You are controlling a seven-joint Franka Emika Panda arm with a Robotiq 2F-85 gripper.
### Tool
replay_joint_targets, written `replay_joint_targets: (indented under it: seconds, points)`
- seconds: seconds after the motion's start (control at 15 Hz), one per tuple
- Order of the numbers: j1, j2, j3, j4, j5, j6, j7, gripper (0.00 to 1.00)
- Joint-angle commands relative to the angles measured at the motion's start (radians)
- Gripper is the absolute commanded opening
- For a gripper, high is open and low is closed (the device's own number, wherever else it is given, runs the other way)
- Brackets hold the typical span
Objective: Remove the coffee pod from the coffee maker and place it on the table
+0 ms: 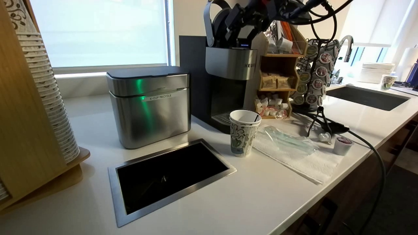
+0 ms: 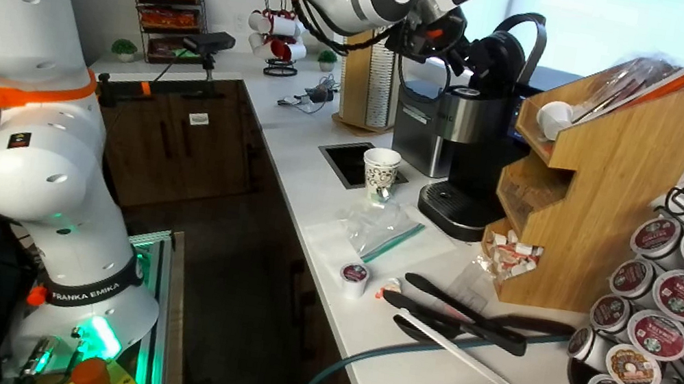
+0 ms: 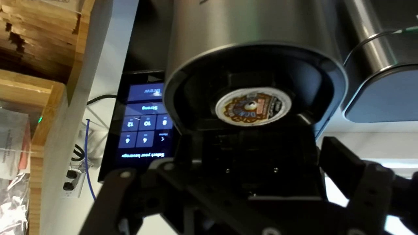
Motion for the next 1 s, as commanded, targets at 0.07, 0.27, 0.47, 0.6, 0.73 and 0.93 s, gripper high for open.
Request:
replay_joint_targets:
  seconds: [0.07,0.27,0.47,0.6,0.73,0.93]
  points:
    - [0.004,-0.019,0.001,-0.028,-0.023,-0.014,0.017,0.97]
    - [0.004,-0.021,0.001,-0.037,-0.021,-0.016,0.028,1.00]
    - [0.002,-0.017,0.001,-0.044,-0.014,-0.004,0.027,1.00]
    - [0.003,-0.014,0.001,-0.045,-0.014,-0.008,0.031,0.97]
    - [0.003,-0.012,0.001,-0.046,-0.016,-0.002,0.032,0.95]
    - [0.003,-0.011,0.001,-0.044,-0.016,-0.004,0.036,0.72]
